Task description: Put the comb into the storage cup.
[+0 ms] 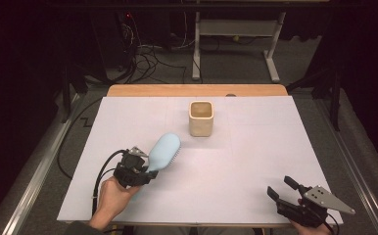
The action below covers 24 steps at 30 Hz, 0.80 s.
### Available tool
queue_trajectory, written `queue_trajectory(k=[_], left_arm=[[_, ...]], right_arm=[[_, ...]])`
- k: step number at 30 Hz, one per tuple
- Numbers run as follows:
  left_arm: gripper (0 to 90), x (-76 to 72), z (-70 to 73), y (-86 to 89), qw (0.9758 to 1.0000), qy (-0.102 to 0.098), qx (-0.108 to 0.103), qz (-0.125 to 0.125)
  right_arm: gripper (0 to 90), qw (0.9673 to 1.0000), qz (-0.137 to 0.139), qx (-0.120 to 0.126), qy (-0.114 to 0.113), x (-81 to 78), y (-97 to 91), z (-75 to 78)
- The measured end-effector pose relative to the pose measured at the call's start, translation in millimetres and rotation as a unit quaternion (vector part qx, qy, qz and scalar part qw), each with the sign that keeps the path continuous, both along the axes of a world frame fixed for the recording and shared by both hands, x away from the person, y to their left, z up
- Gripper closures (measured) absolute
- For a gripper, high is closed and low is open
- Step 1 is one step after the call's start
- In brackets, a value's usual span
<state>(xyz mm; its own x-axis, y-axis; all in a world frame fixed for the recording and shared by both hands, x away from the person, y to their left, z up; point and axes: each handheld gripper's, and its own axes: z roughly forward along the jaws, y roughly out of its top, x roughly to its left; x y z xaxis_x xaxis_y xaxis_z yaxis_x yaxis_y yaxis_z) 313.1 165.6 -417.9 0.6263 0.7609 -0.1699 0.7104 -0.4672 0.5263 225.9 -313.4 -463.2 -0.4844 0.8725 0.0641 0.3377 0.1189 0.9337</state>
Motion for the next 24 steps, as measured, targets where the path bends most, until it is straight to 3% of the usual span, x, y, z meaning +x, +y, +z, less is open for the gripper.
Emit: queue_trajectory(k=[18,24], left_arm=[[69.5,-0.8,4.4,-15.8,0.9996,-0.011,-0.008,-0.023],[69.5,-1.6,6.2,-23.3,0.9992,-0.017,-0.014,-0.033]], right_arm=[[24.5,0.9999,0.014,0.003,-0.001,4.7,7.4,1.2],[22.7,0.9993,0.019,0.031,0.007,6.8,9.7,3.9]])
